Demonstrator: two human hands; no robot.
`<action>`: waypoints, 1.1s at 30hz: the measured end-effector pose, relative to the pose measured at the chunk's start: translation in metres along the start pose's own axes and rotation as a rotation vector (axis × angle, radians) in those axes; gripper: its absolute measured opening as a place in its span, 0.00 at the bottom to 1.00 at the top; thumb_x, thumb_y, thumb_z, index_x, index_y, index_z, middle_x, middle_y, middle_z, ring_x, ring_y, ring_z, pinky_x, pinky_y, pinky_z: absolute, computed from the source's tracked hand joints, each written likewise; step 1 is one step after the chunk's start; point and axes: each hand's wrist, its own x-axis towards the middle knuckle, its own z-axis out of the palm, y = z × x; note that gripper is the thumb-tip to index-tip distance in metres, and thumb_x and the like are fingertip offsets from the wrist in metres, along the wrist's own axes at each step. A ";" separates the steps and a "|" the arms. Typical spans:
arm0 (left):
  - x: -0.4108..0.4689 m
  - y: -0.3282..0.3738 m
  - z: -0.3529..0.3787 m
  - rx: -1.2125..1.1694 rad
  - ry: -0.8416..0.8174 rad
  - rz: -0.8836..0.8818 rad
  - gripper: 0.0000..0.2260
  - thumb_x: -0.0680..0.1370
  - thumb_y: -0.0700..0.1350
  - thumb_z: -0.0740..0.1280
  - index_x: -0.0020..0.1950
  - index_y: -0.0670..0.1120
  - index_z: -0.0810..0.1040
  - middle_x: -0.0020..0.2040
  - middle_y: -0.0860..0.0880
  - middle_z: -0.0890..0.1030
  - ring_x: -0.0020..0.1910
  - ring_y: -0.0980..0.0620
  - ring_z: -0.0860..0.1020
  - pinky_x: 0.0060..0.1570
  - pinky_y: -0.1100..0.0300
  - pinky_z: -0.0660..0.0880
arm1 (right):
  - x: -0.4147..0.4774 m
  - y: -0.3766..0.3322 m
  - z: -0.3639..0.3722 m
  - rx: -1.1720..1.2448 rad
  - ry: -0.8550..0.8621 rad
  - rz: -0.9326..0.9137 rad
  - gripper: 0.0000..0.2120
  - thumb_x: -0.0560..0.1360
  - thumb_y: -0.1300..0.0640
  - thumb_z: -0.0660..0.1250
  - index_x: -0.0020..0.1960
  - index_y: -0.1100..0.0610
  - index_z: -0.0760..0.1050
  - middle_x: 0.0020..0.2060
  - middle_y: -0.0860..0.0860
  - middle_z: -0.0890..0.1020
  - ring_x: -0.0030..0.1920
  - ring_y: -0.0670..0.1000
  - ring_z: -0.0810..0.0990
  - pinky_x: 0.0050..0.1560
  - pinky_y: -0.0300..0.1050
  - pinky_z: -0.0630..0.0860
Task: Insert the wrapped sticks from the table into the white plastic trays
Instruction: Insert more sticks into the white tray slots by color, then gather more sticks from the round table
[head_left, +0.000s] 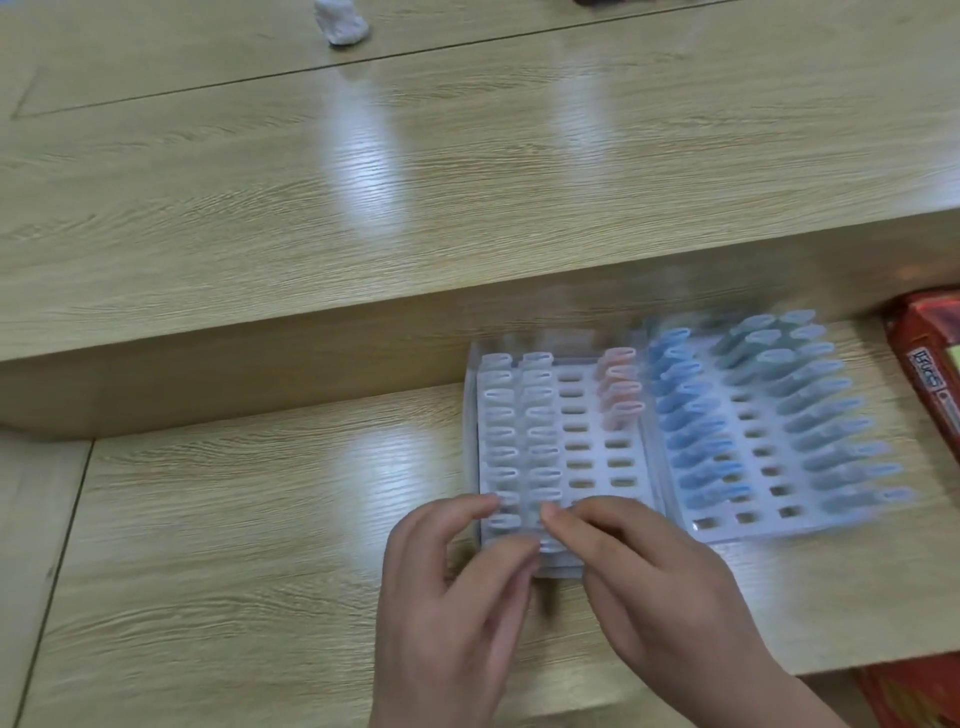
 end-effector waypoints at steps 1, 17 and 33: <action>-0.002 -0.002 0.000 0.011 -0.008 0.003 0.06 0.78 0.46 0.70 0.54 0.53 0.81 0.60 0.50 0.76 0.59 0.50 0.73 0.59 0.60 0.69 | -0.002 0.000 0.001 0.023 0.010 0.015 0.20 0.77 0.64 0.61 0.68 0.53 0.76 0.53 0.51 0.80 0.49 0.51 0.81 0.41 0.45 0.78; -0.010 -0.008 0.001 -0.255 0.007 -0.118 0.13 0.77 0.41 0.69 0.60 0.51 0.82 0.63 0.47 0.75 0.56 0.48 0.79 0.53 0.60 0.76 | -0.005 -0.005 0.007 0.041 0.050 0.048 0.18 0.78 0.62 0.61 0.66 0.57 0.78 0.57 0.49 0.79 0.55 0.48 0.79 0.54 0.42 0.76; -0.042 0.054 -0.094 -0.537 0.146 -0.809 0.14 0.75 0.41 0.67 0.55 0.58 0.80 0.56 0.53 0.81 0.54 0.52 0.80 0.49 0.65 0.76 | -0.017 -0.120 -0.022 0.650 0.134 0.750 0.18 0.77 0.66 0.68 0.52 0.42 0.80 0.49 0.43 0.84 0.50 0.44 0.83 0.52 0.30 0.75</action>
